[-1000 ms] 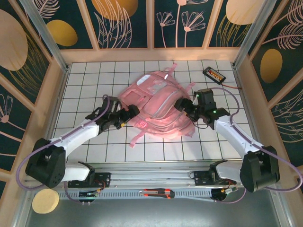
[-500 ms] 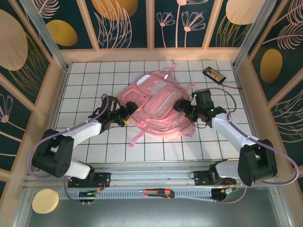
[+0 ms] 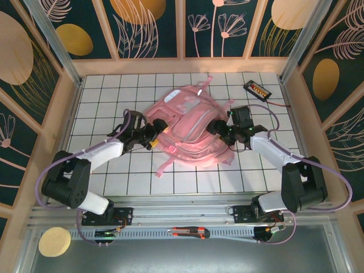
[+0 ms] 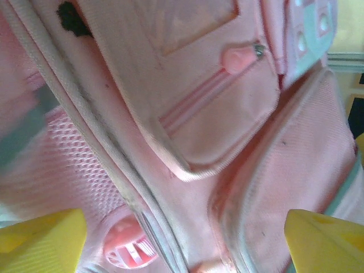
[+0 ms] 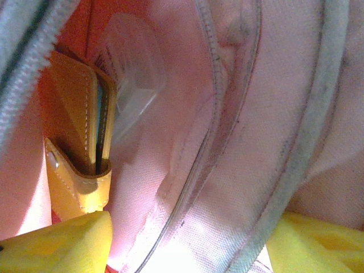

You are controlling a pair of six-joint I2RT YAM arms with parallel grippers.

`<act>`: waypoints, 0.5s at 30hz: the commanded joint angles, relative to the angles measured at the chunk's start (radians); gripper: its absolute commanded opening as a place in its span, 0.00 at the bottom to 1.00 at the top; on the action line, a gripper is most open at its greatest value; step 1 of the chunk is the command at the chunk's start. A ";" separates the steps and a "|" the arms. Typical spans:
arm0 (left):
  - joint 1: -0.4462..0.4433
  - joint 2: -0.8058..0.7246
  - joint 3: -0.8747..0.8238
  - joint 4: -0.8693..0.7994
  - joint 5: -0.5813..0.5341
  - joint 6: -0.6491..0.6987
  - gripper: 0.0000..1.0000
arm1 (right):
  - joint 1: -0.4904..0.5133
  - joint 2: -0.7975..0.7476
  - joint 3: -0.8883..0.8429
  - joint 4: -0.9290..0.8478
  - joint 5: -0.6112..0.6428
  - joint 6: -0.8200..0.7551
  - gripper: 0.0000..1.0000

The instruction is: Pack the student bag

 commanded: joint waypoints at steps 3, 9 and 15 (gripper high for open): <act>0.006 -0.182 0.018 -0.184 0.004 0.002 0.92 | -0.011 0.023 0.034 0.054 -0.011 -0.018 0.71; 0.007 -0.145 0.024 -0.072 0.017 -0.044 0.93 | -0.011 0.013 0.023 0.044 -0.005 -0.024 0.71; 0.006 0.001 0.038 0.059 0.045 -0.050 0.91 | -0.011 -0.034 0.029 0.004 0.034 -0.027 0.72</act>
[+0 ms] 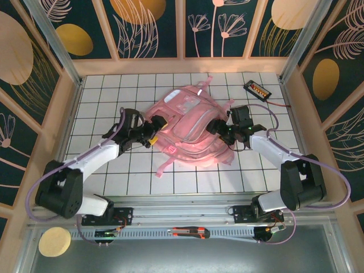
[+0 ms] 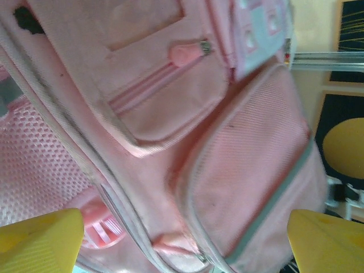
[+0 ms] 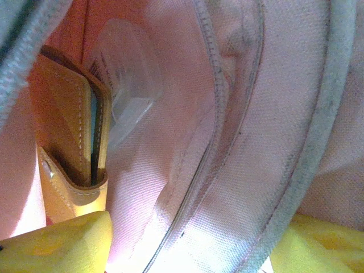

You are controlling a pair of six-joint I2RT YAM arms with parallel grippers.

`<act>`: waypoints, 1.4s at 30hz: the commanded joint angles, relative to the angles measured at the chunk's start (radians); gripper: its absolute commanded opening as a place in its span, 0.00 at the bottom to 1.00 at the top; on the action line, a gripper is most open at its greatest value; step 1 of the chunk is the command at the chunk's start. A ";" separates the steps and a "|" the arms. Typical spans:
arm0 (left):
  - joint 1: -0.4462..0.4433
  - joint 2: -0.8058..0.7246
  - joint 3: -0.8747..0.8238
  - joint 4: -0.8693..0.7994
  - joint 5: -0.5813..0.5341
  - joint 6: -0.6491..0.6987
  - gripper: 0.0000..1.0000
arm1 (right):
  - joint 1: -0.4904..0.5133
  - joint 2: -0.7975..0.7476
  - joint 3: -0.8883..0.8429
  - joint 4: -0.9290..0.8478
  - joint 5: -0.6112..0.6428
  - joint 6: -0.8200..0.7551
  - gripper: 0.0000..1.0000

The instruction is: Pack the student bag

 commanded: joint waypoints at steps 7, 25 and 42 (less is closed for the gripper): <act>0.011 0.149 0.063 0.133 0.039 -0.022 0.88 | 0.006 -0.278 -0.006 -0.100 0.271 -0.027 0.98; 0.019 0.225 0.016 0.253 0.058 -0.054 0.48 | 0.088 -0.259 0.061 -0.274 0.201 -0.070 0.91; 0.018 0.157 -0.148 0.407 0.094 -0.130 0.00 | 0.013 0.134 0.165 0.010 0.169 -0.146 0.76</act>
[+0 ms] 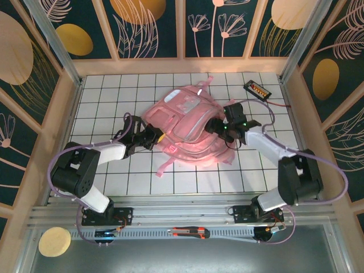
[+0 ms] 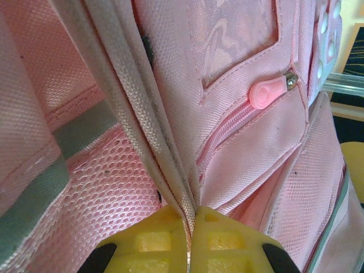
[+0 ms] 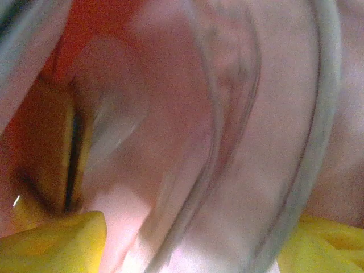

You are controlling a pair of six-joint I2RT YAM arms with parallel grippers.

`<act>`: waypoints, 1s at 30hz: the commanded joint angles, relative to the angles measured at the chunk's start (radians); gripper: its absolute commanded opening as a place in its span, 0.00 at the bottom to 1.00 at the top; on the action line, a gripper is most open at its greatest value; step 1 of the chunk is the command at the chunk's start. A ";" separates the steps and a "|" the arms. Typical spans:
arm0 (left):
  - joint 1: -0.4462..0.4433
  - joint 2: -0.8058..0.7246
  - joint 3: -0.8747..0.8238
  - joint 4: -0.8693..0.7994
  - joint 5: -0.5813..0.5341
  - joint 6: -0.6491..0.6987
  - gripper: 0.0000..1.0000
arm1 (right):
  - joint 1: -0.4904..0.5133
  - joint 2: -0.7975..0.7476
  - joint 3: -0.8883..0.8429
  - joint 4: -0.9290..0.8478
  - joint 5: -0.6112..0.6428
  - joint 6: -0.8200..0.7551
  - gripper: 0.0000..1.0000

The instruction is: Pack the student bag

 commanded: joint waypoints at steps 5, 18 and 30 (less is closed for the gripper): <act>-0.008 -0.020 -0.023 0.119 0.056 -0.062 0.00 | -0.070 0.119 0.203 -0.007 -0.025 -0.140 0.78; -0.154 0.041 0.149 0.162 0.017 -0.141 0.00 | 0.345 -0.125 0.276 -0.578 0.368 0.307 0.82; -0.210 0.028 0.091 0.185 -0.041 -0.167 0.00 | 0.346 0.000 0.257 -0.428 0.276 0.457 0.65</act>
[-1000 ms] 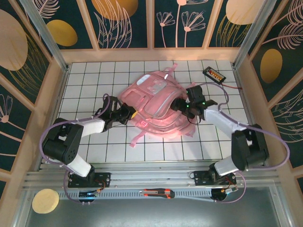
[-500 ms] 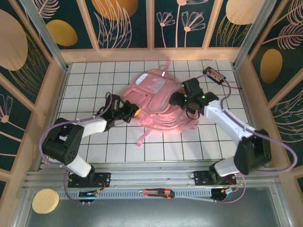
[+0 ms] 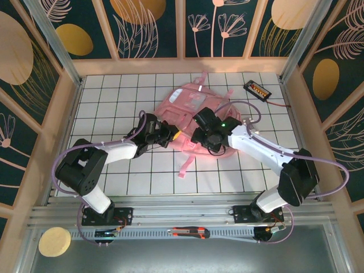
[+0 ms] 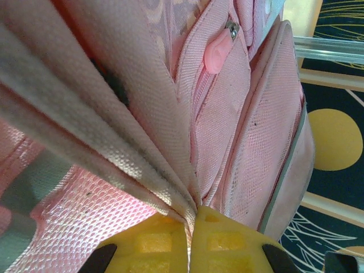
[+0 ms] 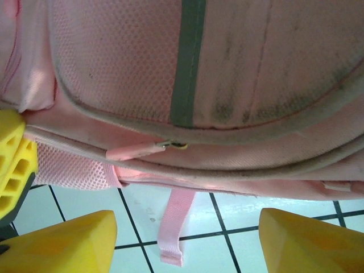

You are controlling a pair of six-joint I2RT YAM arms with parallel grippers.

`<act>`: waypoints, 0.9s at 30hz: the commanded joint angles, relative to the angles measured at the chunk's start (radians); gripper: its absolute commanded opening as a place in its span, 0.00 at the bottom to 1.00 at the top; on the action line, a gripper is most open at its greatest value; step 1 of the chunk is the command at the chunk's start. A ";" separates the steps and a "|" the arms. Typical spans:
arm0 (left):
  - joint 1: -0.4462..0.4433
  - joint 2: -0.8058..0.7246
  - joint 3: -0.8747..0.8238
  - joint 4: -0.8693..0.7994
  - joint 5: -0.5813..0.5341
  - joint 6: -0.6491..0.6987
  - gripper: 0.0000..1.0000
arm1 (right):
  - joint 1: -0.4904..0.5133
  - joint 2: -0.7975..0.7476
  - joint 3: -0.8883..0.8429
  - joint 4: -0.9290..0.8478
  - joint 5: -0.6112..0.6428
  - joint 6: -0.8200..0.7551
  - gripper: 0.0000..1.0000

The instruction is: Pack the student bag

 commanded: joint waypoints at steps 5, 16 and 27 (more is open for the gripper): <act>-0.057 -0.030 -0.030 0.162 0.004 -0.029 0.00 | -0.047 0.003 0.007 0.045 0.000 0.133 0.58; -0.062 0.015 -0.156 0.405 0.083 -0.063 0.00 | 0.042 0.142 0.043 0.036 0.103 0.255 0.59; -0.063 -0.010 -0.203 0.428 0.092 -0.056 0.00 | 0.043 0.160 0.029 0.003 0.153 0.254 0.38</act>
